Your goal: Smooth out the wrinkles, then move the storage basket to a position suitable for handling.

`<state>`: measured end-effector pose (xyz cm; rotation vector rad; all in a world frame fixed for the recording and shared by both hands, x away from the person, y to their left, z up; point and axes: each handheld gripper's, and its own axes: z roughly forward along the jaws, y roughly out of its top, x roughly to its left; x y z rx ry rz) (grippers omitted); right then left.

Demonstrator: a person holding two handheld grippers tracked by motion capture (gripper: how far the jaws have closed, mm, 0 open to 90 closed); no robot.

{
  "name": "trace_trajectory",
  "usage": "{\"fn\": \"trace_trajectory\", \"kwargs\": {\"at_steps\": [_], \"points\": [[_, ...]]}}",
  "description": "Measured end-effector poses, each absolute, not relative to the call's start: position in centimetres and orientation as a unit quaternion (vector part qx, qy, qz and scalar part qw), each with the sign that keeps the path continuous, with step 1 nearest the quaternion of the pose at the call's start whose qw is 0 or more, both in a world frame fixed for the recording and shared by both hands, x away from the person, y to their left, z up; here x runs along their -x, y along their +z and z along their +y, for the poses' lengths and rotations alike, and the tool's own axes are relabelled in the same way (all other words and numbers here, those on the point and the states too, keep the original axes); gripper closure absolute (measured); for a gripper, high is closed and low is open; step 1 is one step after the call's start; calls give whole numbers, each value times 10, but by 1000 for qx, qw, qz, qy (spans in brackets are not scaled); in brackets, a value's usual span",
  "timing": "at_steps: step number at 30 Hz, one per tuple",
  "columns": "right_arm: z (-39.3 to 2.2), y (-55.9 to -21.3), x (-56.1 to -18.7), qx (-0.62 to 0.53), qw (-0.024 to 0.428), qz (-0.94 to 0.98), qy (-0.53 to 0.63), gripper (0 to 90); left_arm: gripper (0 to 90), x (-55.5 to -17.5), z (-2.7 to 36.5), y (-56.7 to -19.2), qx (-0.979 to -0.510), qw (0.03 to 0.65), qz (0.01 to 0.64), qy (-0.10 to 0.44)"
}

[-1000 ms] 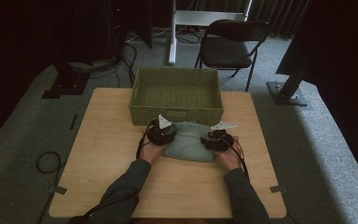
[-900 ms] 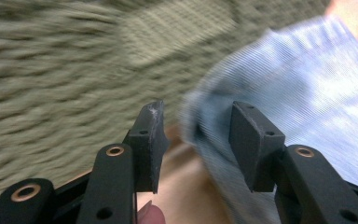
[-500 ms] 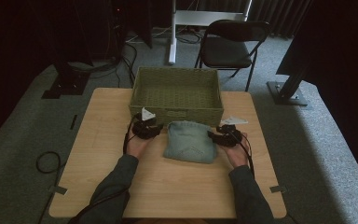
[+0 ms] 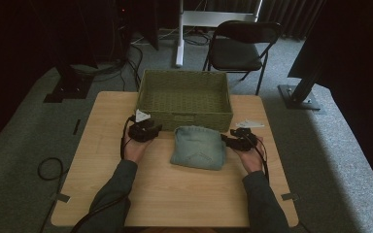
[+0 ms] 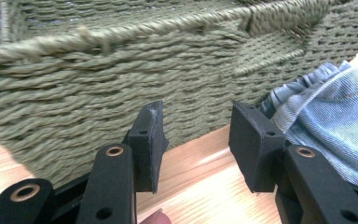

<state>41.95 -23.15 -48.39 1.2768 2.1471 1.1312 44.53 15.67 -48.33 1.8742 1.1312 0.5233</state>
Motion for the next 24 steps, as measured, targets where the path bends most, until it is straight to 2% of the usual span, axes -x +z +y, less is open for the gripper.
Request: {"fn": "trace_trajectory", "kwargs": {"at_steps": [13,24], "points": [[-240,-476,-424,-463,199,758,415,485,550,-443,173,-473,-739,442,462,212],[-251,-461,-436,-479,214,736,428,534,558,-441,184,-458,-727,453,463,226]]}}
